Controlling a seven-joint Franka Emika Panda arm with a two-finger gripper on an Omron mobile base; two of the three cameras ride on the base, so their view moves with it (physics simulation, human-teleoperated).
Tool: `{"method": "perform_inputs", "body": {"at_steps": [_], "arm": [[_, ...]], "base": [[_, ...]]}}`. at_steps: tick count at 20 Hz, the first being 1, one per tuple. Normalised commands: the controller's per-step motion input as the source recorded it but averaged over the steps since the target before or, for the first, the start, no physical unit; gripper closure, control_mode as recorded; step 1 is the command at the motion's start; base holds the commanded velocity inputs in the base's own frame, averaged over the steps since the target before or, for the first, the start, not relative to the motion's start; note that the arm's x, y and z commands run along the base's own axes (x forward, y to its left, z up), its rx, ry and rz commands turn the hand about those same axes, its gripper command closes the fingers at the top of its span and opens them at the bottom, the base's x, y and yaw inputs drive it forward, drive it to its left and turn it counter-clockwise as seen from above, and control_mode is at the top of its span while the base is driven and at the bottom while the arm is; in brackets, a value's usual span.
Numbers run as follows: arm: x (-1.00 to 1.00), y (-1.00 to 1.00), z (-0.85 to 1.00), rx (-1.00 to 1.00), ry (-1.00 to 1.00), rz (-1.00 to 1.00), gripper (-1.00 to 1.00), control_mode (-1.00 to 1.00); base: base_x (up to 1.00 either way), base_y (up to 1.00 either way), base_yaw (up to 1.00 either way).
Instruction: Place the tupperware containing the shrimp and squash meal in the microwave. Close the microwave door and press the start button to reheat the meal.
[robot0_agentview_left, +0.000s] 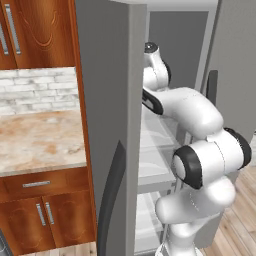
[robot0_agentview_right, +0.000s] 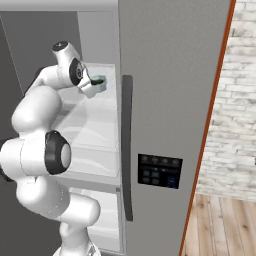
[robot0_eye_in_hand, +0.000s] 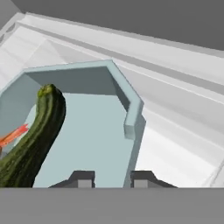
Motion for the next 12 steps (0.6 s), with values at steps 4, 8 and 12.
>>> {"method": "perform_inputs", "body": {"at_steps": [4,8,12], "arm": [[-1.00,0.04,0.07,0.00,-0.16,-0.10,1.00,-1.00],[-1.00,0.00,0.23,0.00,-0.12,-0.09,1.00,-1.00],[-1.00,-0.08,0.39,0.04,-0.11,-0.08,1.00,-1.00]], "base": [[0.00,0.00,0.00],[0.00,0.00,0.00],[0.00,0.00,0.00]]}}
